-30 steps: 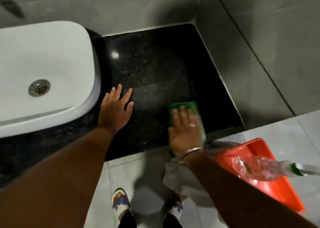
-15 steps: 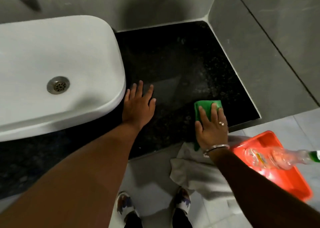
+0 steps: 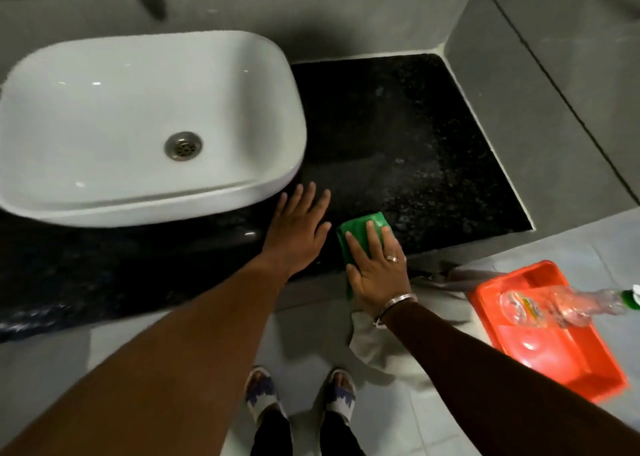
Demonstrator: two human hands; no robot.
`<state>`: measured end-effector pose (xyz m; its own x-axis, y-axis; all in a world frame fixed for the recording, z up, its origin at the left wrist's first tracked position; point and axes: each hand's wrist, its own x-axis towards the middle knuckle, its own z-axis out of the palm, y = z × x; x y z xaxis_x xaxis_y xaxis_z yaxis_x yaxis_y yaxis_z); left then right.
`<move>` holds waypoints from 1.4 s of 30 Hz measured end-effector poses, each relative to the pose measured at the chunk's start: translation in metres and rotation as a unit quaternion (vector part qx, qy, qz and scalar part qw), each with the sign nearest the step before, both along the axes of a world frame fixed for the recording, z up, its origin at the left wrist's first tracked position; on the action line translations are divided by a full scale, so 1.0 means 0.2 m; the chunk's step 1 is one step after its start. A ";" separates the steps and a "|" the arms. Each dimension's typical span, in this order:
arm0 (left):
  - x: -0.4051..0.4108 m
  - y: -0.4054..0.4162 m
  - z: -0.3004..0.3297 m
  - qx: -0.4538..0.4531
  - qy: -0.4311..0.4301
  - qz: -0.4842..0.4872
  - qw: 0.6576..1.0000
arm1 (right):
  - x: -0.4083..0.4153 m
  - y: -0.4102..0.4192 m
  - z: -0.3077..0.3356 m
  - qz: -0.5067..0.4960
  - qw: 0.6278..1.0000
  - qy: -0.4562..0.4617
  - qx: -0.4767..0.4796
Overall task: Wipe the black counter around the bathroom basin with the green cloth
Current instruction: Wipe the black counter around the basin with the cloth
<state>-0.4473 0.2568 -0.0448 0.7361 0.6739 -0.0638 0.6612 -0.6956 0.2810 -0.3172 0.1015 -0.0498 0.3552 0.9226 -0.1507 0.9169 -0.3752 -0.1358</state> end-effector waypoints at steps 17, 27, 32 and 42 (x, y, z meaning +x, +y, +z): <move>-1.61 0.47 0.10 0.023 0.132 0.273 0.953 | -0.81 0.44 -0.04 0.006 1.000 -0.006 0.015; -1.93 0.74 -0.07 0.026 0.091 0.345 0.934 | -0.87 0.46 -0.05 -0.029 0.996 -0.067 0.052; -1.94 0.74 -0.07 0.036 0.086 0.343 0.935 | -0.90 0.47 -0.03 -0.048 0.996 -0.065 0.036; -1.93 0.73 -0.06 0.032 0.095 0.351 0.931 | -1.22 0.54 -0.04 -0.055 0.997 -0.037 0.044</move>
